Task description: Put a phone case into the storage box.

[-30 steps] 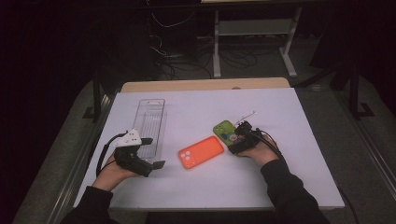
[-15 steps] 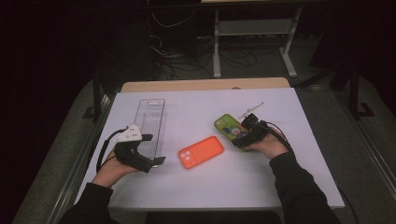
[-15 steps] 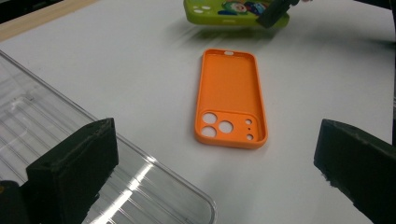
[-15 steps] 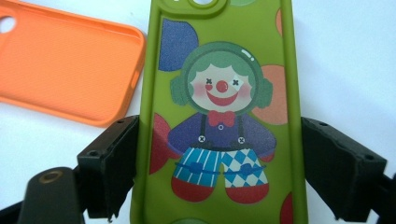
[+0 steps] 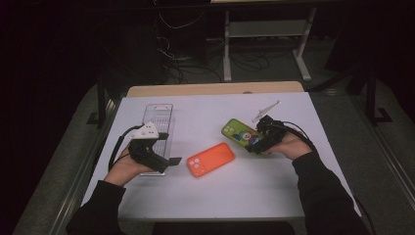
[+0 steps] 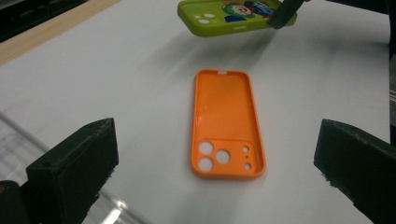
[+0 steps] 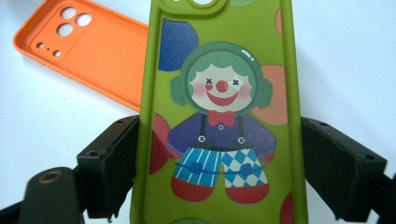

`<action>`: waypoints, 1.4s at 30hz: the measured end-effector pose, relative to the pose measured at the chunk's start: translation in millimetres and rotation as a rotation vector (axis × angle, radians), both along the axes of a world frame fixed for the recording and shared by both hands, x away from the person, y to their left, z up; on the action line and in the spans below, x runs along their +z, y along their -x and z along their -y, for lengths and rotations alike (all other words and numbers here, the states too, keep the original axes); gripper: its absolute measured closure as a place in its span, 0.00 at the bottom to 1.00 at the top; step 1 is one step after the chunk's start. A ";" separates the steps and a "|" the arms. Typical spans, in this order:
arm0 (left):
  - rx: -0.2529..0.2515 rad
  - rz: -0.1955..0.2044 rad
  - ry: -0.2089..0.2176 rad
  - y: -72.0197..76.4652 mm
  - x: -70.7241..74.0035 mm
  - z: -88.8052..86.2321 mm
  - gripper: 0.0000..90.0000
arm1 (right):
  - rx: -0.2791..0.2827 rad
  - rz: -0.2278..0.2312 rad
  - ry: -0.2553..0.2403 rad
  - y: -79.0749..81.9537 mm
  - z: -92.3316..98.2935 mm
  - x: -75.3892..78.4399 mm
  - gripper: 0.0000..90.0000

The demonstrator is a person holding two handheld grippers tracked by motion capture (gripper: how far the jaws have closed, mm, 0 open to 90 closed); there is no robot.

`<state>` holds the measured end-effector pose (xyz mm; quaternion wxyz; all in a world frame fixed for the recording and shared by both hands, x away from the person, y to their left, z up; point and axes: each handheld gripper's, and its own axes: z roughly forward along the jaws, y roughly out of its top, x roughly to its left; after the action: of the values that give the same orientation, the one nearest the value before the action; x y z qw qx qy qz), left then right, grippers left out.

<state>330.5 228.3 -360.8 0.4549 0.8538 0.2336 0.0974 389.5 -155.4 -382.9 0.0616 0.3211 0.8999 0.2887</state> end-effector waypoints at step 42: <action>-0.277 0.017 -0.032 -26.7 5.4 88.3 0.00 | 0.311 0.047 0.002 20.2 -11.6 11.0 0.17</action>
<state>357.2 140.0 -355.4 0.4524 0.8841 0.1080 0.0447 369.3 -143.7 -371.9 0.0376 0.1709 0.9374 0.3011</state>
